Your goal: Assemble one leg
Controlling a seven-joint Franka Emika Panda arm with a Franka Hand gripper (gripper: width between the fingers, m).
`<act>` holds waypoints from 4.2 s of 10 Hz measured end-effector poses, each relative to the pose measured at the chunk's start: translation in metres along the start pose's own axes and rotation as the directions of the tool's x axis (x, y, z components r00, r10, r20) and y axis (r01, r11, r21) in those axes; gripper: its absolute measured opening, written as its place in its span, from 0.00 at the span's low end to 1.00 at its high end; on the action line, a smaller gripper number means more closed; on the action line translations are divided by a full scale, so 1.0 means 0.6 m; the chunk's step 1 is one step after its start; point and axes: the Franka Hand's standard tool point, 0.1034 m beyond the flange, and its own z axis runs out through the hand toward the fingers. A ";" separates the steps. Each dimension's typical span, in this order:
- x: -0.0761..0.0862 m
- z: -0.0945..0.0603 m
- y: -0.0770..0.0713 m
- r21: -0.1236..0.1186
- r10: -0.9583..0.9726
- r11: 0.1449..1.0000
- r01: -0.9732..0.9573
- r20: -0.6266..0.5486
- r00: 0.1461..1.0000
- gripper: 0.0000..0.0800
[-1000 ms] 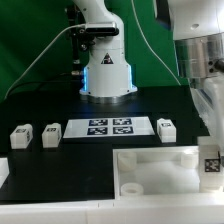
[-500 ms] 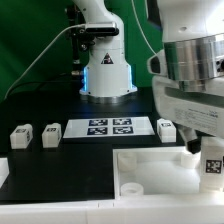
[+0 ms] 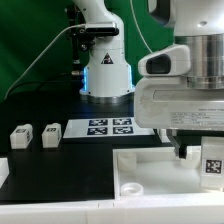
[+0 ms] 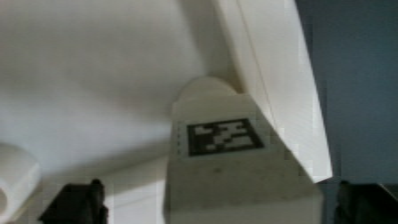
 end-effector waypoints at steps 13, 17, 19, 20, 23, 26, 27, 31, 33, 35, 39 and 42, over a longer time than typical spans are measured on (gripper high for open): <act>-0.010 0.006 -0.001 0.033 0.950 0.300 -0.953 0.077 0.302 0.37; -0.013 0.009 -0.006 0.044 0.984 0.138 -0.989 0.112 0.142 0.50; -0.014 0.010 -0.007 0.047 0.978 0.172 -0.984 0.110 0.176 0.77; -0.016 0.012 -0.009 0.058 0.941 0.319 -0.946 0.094 0.324 0.77; -0.016 0.012 -0.008 0.087 0.680 0.727 -0.681 0.045 0.731 0.81; -0.015 0.012 -0.006 0.096 0.416 0.904 -0.416 0.015 0.909 0.81; -0.016 0.011 -0.009 0.059 0.260 0.964 -0.259 -0.009 0.966 0.81; -0.013 0.012 -0.006 0.031 0.062 0.998 -0.061 -0.033 0.998 0.65; -0.013 0.012 -0.008 0.039 0.150 0.988 -0.149 -0.028 0.988 0.48; -0.013 0.012 -0.006 0.047 0.377 0.925 -0.376 -0.016 0.926 0.37; -0.013 0.016 -0.004 0.073 0.864 0.496 -0.865 0.060 0.500 0.37; -0.014 0.018 -0.009 0.077 0.986 0.072 -0.994 0.147 0.083 0.37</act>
Offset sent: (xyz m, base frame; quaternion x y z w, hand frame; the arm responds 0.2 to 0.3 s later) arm 0.0000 0.0000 0.0000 0.0000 0.0000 0.0000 1.0000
